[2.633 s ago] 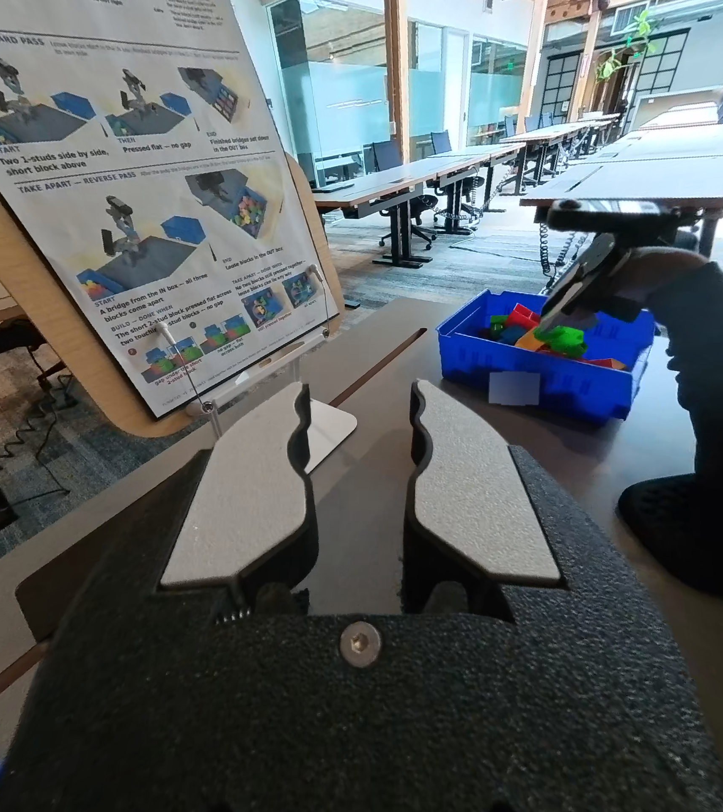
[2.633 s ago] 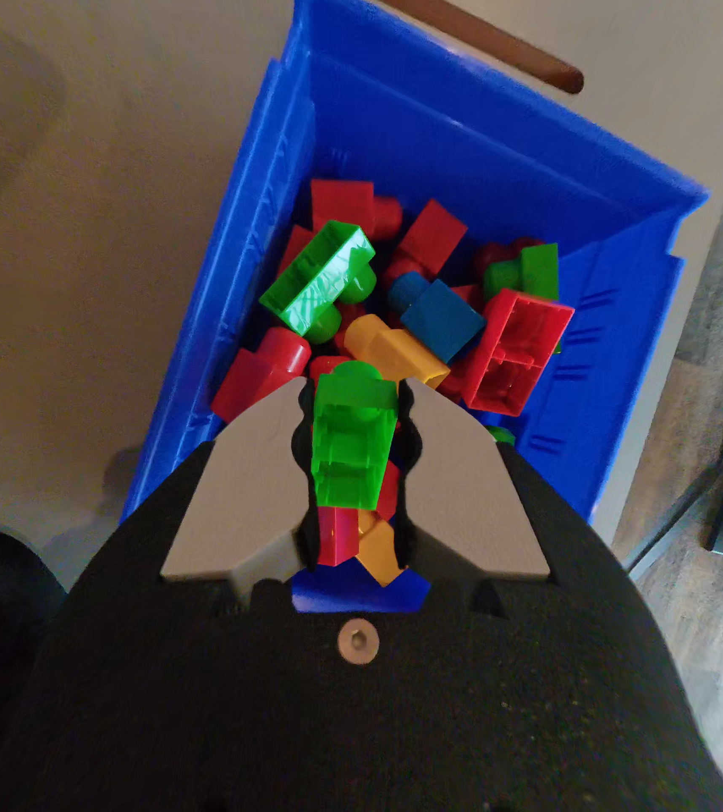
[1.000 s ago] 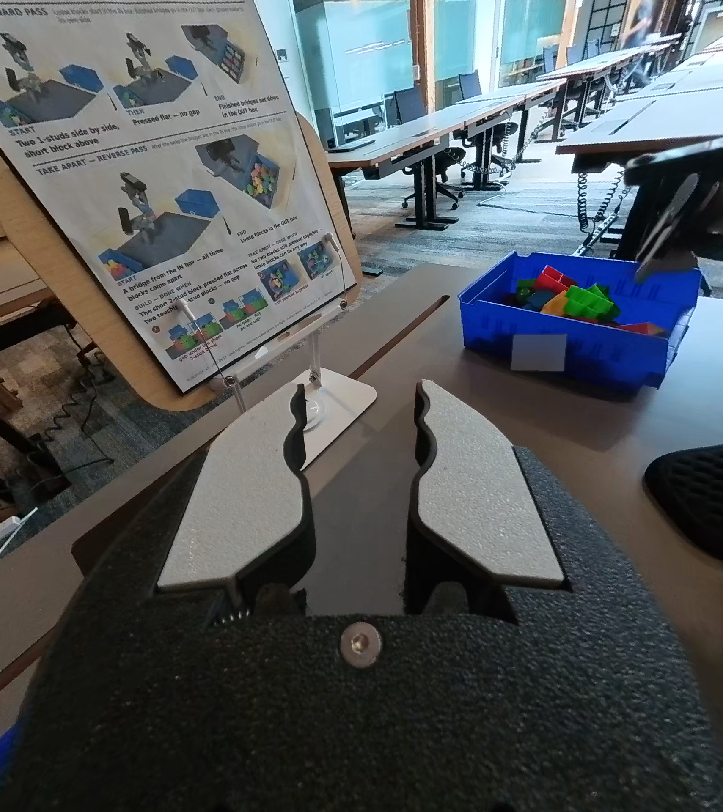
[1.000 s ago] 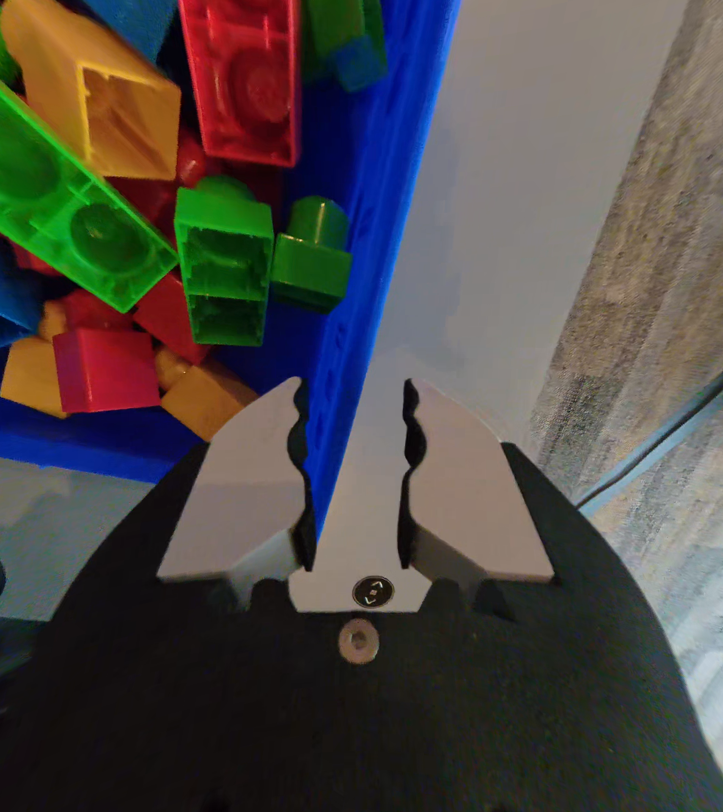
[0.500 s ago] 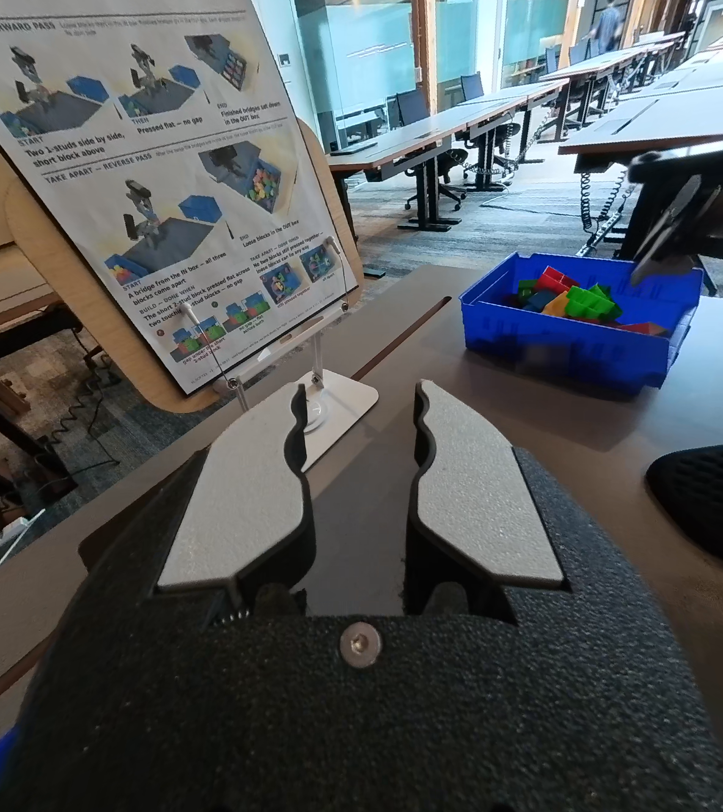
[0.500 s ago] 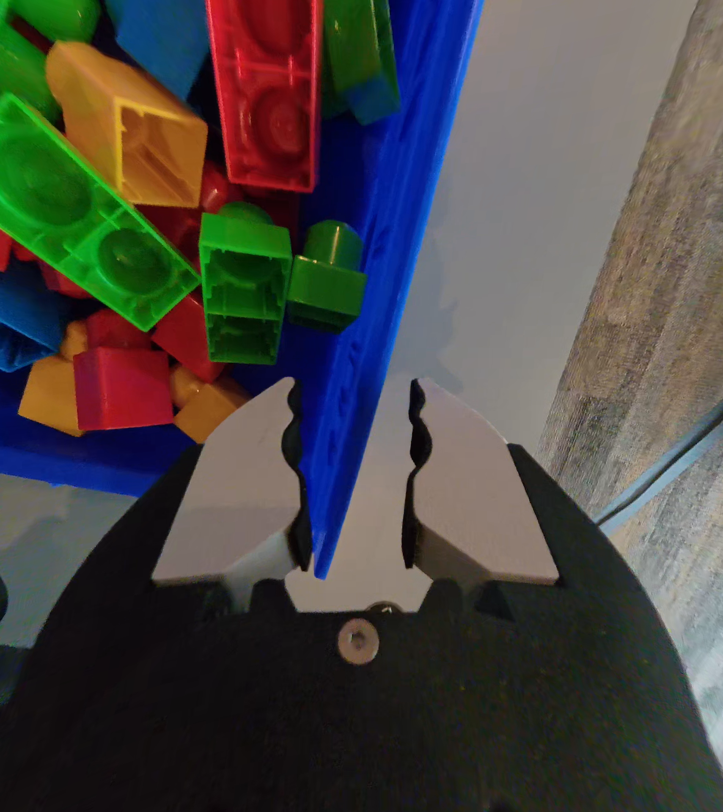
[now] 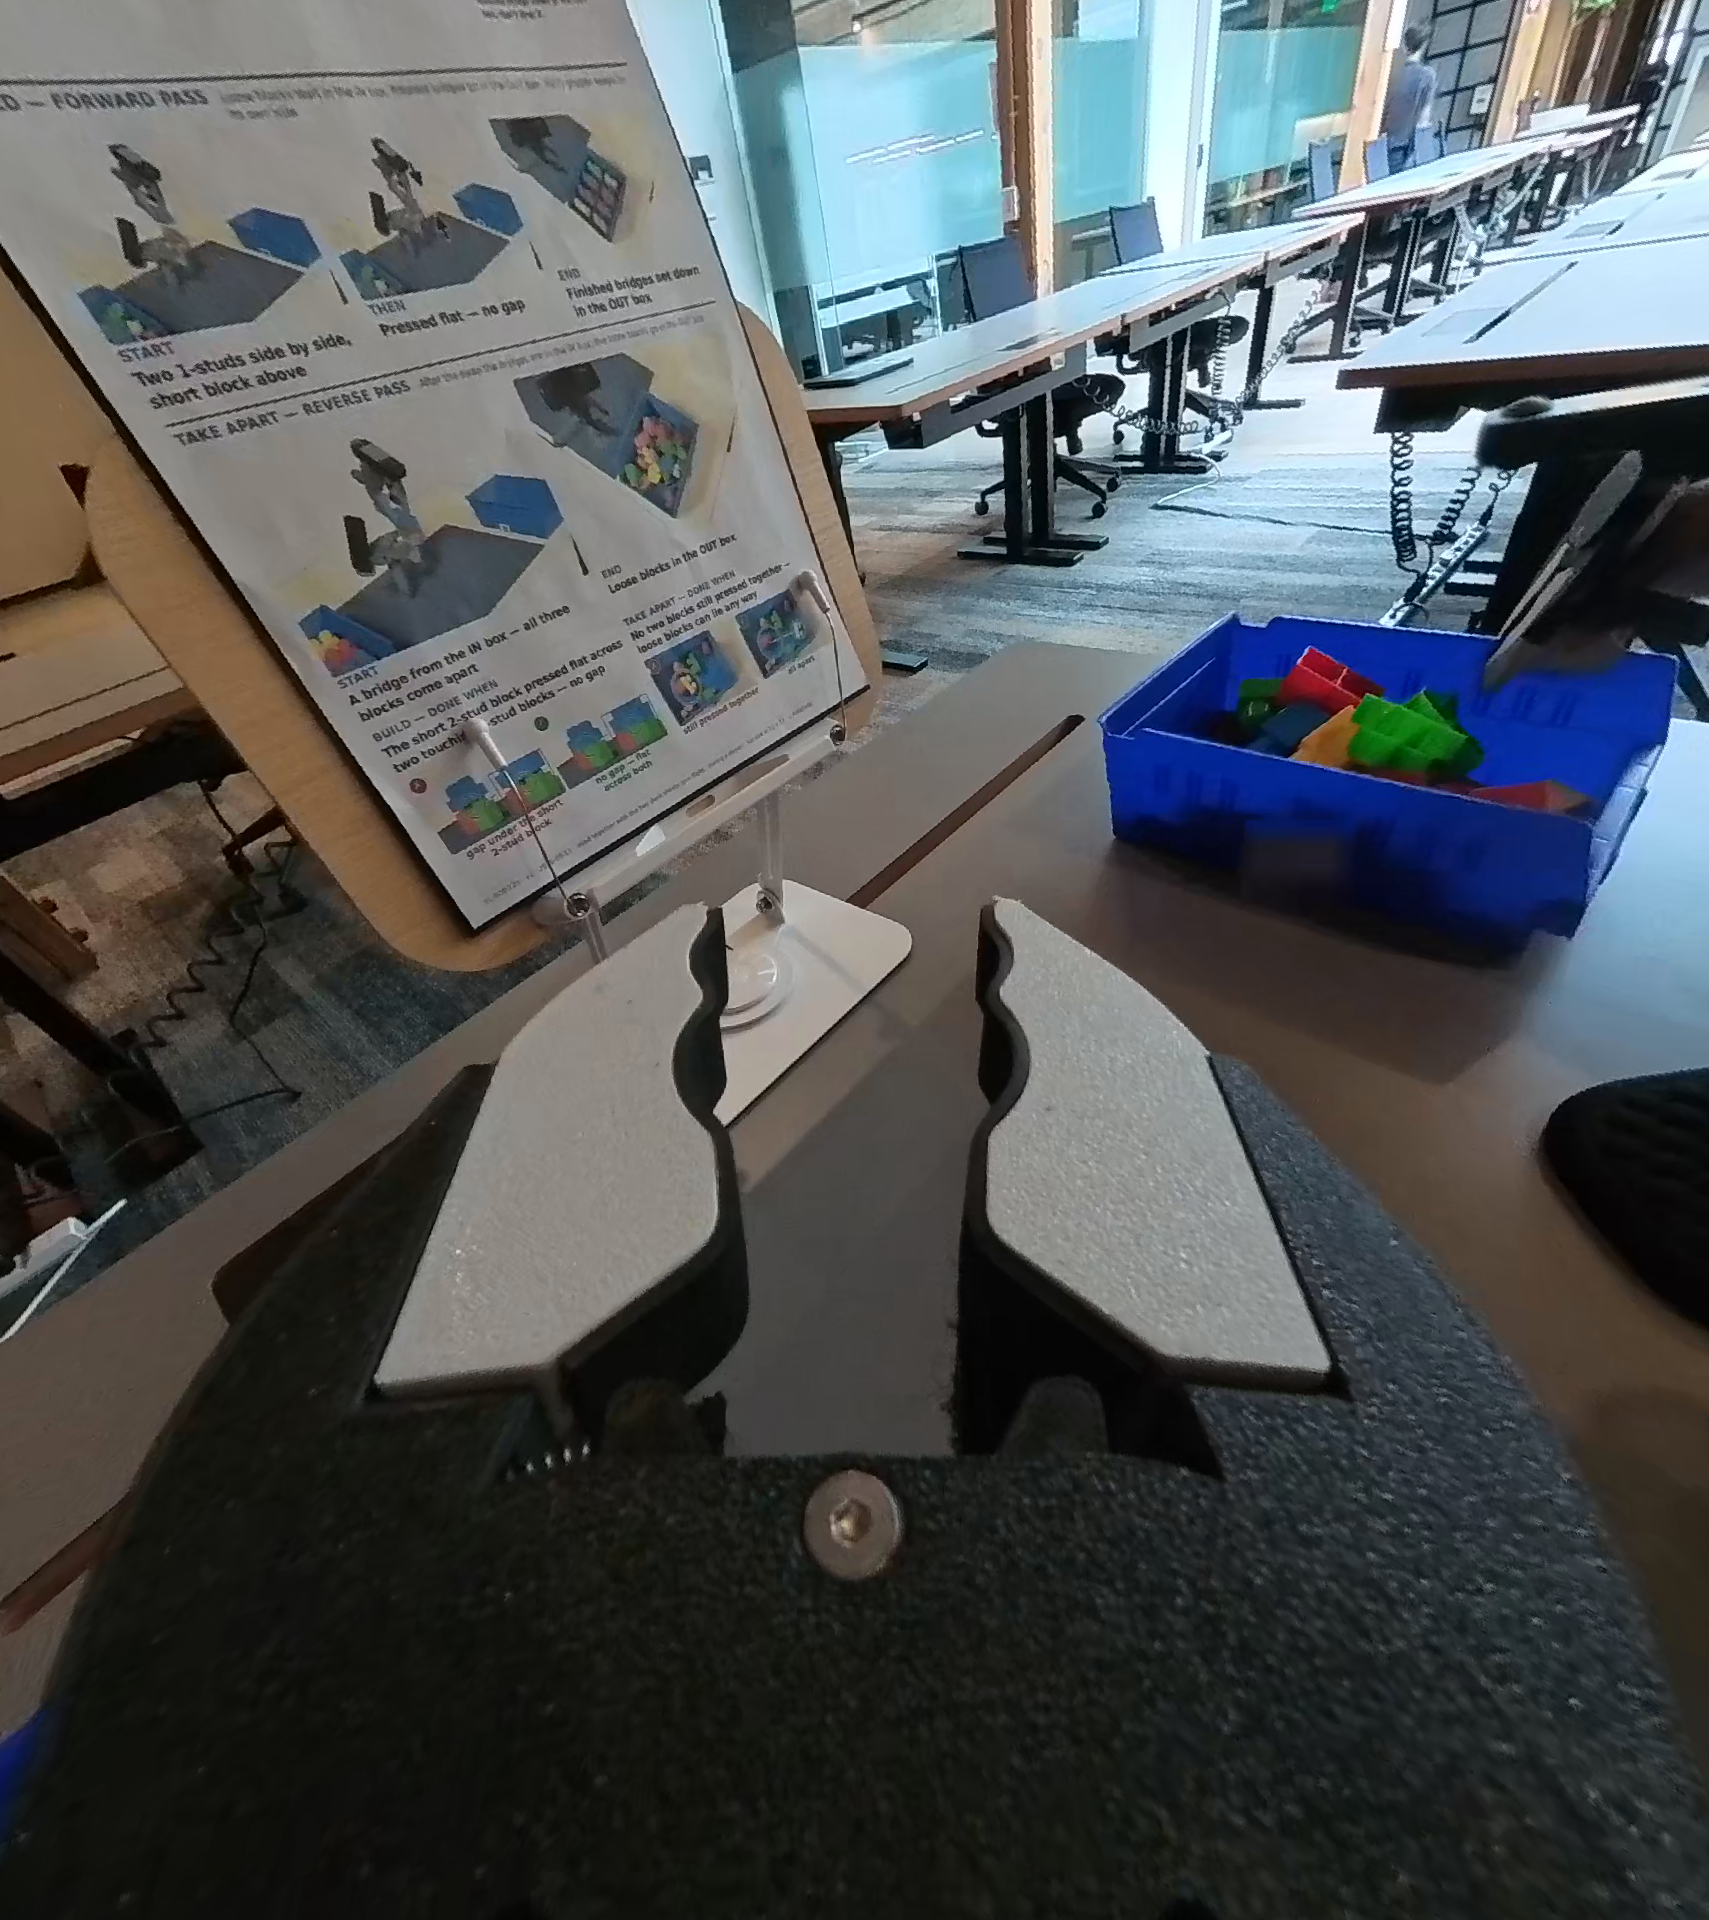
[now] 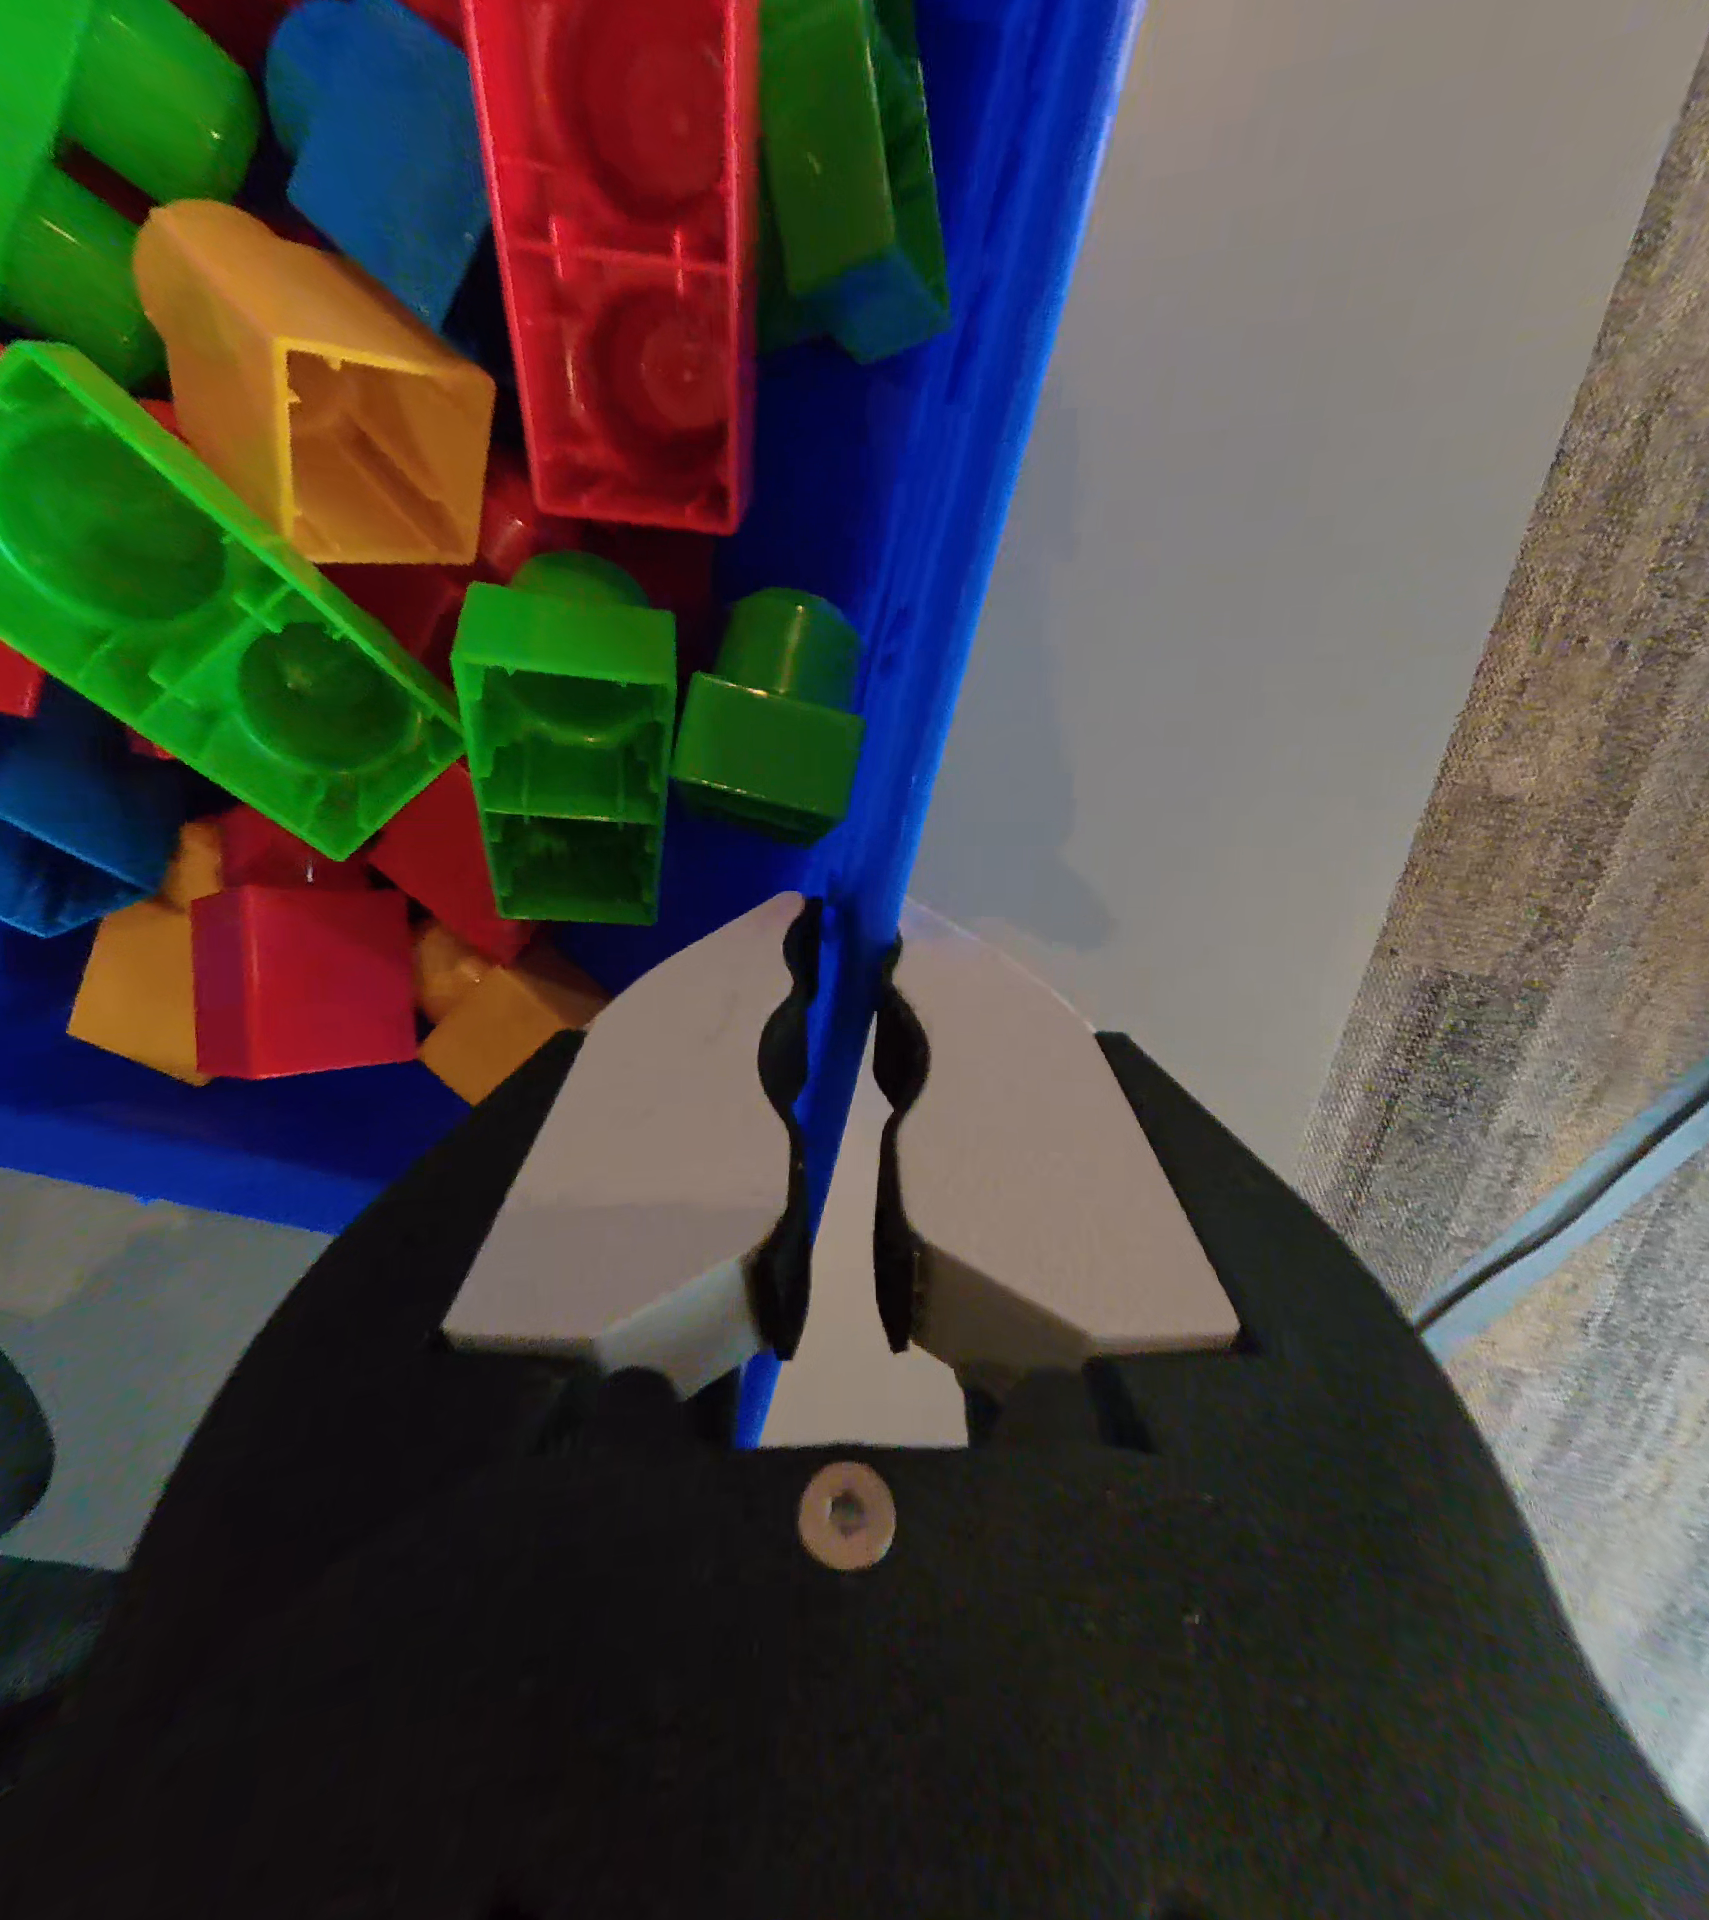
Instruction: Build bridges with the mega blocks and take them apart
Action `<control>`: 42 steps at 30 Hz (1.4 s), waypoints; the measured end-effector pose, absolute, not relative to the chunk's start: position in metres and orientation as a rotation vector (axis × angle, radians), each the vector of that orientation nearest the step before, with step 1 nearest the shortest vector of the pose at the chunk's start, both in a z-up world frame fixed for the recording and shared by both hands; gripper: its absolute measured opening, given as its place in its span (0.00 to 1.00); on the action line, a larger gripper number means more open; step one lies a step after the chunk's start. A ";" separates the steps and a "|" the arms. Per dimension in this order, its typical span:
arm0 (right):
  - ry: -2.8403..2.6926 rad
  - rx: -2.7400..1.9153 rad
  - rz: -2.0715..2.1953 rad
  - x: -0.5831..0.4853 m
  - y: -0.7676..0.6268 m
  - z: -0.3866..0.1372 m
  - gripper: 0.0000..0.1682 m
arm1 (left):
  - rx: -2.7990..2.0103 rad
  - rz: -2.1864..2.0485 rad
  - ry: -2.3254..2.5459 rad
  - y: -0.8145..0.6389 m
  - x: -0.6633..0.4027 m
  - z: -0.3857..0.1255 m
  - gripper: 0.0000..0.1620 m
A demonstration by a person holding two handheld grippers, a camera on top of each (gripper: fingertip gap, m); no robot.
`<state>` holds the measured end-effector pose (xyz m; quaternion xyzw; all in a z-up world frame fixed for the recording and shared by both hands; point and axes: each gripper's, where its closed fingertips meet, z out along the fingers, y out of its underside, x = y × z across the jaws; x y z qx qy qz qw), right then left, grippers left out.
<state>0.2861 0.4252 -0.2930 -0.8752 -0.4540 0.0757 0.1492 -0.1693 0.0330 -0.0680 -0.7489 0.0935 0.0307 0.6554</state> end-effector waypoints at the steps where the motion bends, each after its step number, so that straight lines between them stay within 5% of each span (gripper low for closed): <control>1: -1.316 -2.505 0.242 0.284 0.422 -0.293 0.04 | -1.697 0.072 0.211 0.033 -0.169 -0.068 0.28; 42: -1.351 -2.278 0.379 0.090 0.273 -0.292 0.04 | -1.598 0.044 0.168 -0.002 -0.187 -0.053 0.28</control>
